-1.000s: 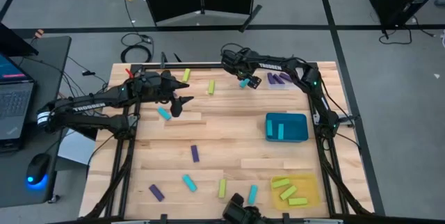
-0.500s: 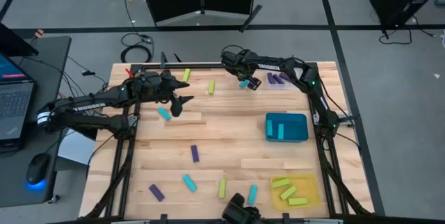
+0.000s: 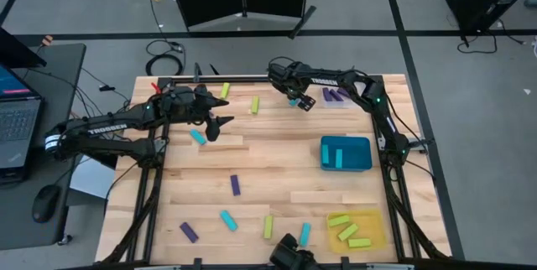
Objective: Sort blocks
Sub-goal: Put the light blue block into the blue bin
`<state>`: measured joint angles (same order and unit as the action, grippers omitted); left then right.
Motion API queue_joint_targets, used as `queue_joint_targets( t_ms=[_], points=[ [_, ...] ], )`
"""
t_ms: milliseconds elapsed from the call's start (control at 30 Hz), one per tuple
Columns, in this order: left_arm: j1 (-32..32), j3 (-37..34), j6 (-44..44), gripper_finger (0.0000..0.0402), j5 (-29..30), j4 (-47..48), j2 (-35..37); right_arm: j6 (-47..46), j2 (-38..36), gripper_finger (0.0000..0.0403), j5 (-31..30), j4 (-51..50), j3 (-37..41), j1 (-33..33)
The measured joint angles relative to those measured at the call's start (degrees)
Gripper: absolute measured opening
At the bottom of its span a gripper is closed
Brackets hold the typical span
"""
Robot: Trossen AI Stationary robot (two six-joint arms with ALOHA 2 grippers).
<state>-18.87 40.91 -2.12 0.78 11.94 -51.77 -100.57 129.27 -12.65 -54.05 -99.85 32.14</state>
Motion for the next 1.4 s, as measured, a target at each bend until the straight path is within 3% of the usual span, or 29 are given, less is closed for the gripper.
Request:
queue_joint_targets(
  t_ms=[567,900,1400],
  points=[
    [0.0,0.0,0.0,0.0284,0.0,0.0,0.0,0.7,0.0,0.0215,3.4,0.1,0.0,1.8],
    [0.0,0.0,0.3,0.0284,0.0,0.0,0.0,1.6,0.0,0.0111,3.3,0.3,0.0,2.1],
    [0.0,0.0,0.4,0.0284,0.0,0.0,0.0,1.8,-0.4,0.011,1.6,-4.1,0.0,-0.3]
  ],
)
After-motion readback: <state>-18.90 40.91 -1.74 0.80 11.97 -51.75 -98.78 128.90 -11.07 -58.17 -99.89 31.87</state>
